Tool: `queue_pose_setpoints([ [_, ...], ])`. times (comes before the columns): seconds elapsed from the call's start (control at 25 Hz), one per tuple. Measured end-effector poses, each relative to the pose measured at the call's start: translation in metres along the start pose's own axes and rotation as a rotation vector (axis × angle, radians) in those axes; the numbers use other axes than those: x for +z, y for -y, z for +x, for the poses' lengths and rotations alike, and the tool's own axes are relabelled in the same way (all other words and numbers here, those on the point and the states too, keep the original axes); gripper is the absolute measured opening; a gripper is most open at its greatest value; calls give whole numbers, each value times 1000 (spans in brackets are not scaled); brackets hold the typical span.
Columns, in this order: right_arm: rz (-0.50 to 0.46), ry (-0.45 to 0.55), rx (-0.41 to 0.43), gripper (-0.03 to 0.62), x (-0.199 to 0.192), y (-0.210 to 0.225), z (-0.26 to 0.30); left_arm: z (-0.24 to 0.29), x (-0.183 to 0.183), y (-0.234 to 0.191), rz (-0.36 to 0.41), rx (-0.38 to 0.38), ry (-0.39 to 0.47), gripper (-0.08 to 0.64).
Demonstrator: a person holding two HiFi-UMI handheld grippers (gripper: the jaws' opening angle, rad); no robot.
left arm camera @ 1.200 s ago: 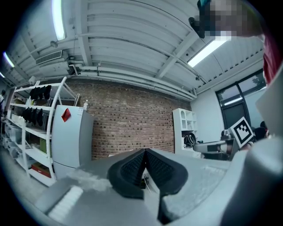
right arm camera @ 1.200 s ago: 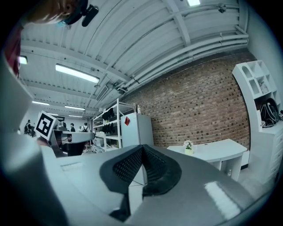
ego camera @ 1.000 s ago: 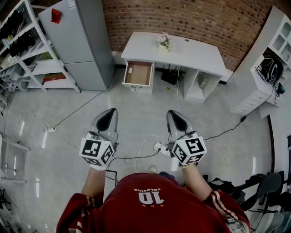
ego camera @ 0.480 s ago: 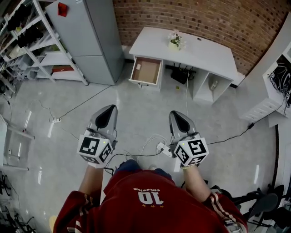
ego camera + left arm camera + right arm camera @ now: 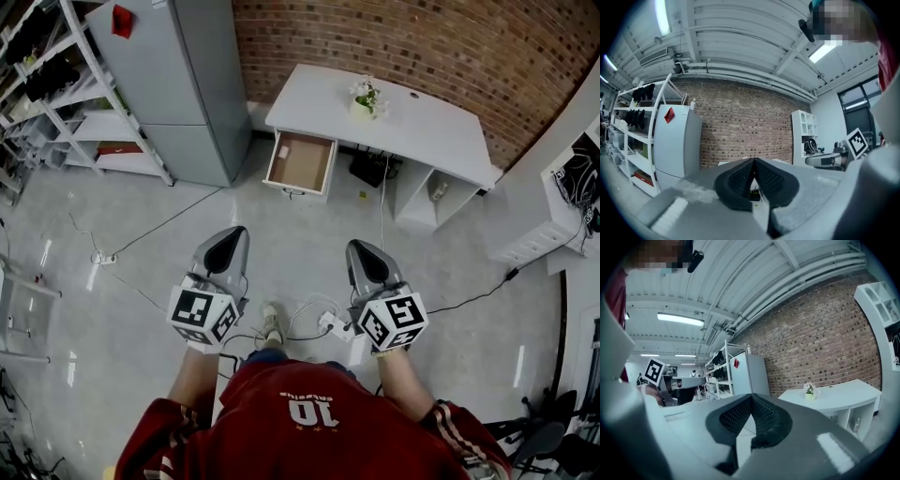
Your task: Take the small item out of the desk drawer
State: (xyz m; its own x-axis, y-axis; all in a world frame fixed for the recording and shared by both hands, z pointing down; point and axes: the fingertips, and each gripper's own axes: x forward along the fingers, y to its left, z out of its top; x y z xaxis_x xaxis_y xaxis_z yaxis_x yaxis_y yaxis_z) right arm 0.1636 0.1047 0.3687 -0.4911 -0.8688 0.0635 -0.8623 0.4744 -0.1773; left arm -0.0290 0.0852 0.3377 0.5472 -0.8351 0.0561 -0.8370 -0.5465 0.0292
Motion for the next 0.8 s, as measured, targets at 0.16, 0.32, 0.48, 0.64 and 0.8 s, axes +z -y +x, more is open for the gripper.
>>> queue_pose_setpoints([
  [0.16, -26, -3, 7, -8, 12, 7, 55, 35, 2, -40, -2, -5, 7, 3],
  [0.32, -41, 0, 22, -8, 23, 9, 116, 68, 1, -88, -21, -12, 2, 3],
  [0.48, -48, 14, 24, -8, 35, 10, 166, 96, 4, -133, -28, -15, 6, 3],
  [0.64, -63, 27, 4, -8, 48, 16, 208, 122, 10, -167, -33, -40, 16, 3],
  [0.8, -74, 51, -15, -8, 59, 17, 238, 142, 14, -195, -24, -69, 27, 3],
])
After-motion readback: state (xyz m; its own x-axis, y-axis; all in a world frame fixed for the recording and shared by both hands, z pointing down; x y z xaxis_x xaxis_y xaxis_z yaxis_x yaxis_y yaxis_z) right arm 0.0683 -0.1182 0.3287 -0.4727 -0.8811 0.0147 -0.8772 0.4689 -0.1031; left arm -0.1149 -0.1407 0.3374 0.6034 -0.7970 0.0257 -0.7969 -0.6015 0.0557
